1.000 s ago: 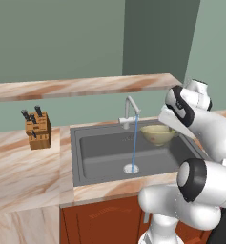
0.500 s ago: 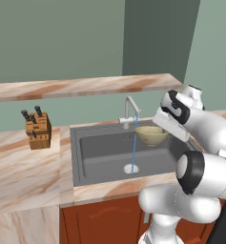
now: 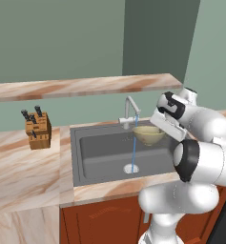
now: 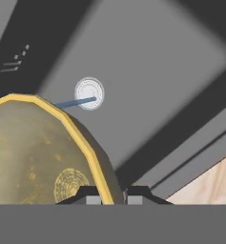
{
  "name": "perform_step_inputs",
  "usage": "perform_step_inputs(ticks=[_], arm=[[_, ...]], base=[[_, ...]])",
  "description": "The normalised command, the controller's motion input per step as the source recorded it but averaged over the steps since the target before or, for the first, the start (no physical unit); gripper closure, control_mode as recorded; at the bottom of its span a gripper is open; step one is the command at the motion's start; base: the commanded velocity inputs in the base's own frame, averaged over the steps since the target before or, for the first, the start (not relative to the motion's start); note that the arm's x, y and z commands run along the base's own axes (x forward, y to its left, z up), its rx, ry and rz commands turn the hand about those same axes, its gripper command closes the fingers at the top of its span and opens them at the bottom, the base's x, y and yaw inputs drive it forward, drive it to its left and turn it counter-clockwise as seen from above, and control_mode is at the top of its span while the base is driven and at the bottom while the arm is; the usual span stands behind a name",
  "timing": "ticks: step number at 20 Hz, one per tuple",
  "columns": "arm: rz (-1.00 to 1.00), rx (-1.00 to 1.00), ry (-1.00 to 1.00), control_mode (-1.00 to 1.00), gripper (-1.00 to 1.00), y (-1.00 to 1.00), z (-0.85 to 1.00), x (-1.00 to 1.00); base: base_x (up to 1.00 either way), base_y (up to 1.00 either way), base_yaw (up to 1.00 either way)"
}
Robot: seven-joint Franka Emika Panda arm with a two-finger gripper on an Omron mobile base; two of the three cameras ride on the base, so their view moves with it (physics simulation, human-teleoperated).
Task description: Rinse each bowl for a few seconds and place them down in the sink or on the counter.
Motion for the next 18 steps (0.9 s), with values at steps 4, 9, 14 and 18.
perform_step_inputs(ticks=[4,9,14,18], arm=[[0.00,0.02,-0.07,-1.00,1.00,0.00,-0.14,0.17],[0.00,0.03,-0.08,-1.00,1.00,0.00,-0.12,0.14],[0.00,0.03,-0.06,-1.00,1.00,0.00,-0.11,0.22],[0.00,0.03,-0.04,-1.00,1.00,0.00,-0.11,0.28]], base=[[0.00,0.00,0.00],[0.00,0.00,0.00],[0.00,0.00,0.00],[0.00,0.00,0.00]])
